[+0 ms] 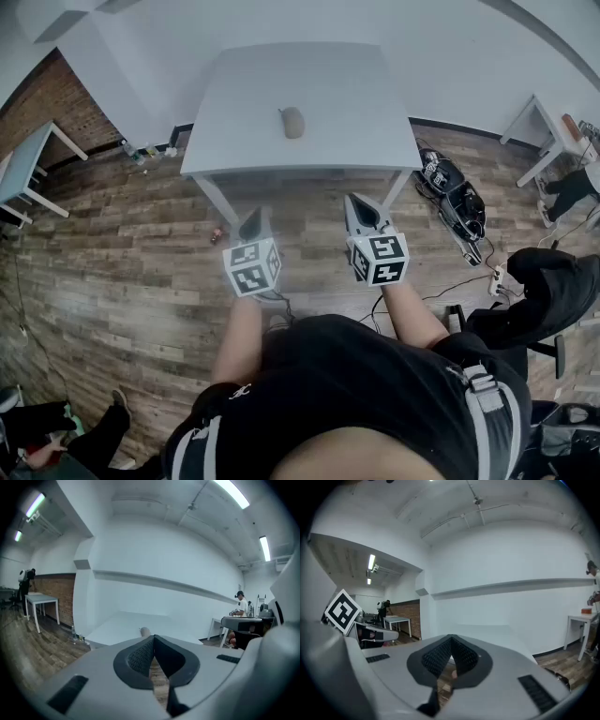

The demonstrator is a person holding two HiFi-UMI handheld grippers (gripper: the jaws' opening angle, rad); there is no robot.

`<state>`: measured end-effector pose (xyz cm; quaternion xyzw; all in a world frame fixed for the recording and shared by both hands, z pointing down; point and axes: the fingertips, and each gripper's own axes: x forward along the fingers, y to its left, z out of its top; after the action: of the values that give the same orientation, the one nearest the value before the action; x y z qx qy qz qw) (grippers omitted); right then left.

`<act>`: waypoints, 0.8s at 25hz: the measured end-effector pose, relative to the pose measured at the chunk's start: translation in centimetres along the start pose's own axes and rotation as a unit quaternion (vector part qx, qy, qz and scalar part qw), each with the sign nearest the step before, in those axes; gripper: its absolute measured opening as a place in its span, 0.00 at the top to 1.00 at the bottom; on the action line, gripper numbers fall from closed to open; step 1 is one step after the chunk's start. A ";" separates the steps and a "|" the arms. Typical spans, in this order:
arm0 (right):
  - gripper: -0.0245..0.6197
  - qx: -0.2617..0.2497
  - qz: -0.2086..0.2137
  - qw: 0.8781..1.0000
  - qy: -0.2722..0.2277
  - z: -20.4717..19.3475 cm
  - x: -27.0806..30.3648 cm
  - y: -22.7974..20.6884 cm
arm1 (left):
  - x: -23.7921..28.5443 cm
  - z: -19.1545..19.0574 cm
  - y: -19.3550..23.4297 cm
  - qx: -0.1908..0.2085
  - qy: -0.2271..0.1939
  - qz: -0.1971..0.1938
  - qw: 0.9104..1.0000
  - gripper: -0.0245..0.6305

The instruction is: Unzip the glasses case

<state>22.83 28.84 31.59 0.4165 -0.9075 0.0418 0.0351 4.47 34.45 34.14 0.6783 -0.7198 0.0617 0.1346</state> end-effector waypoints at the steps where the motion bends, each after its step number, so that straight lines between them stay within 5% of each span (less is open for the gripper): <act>1: 0.95 0.001 0.002 1.000 0.006 -0.3 -0.3 0.1 | -0.4 -0.3 -0.2 0.004 0.003 0.004 1.000 0.97; 12: 0.95 0.015 0.008 1.000 0.014 -0.9 -1.4 2.5 | -2.4 -2.1 -0.7 0.036 0.031 0.008 0.999 0.97; 20: 0.95 0.003 0.025 0.999 0.025 -1.2 -1.3 4.9 | -3.2 -2.9 0.9 0.020 0.038 0.012 0.999 0.97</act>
<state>19.99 33.12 32.44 0.3927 -0.9162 0.0563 0.0558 4.00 38.35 36.12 0.6691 -0.7211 0.1034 0.1473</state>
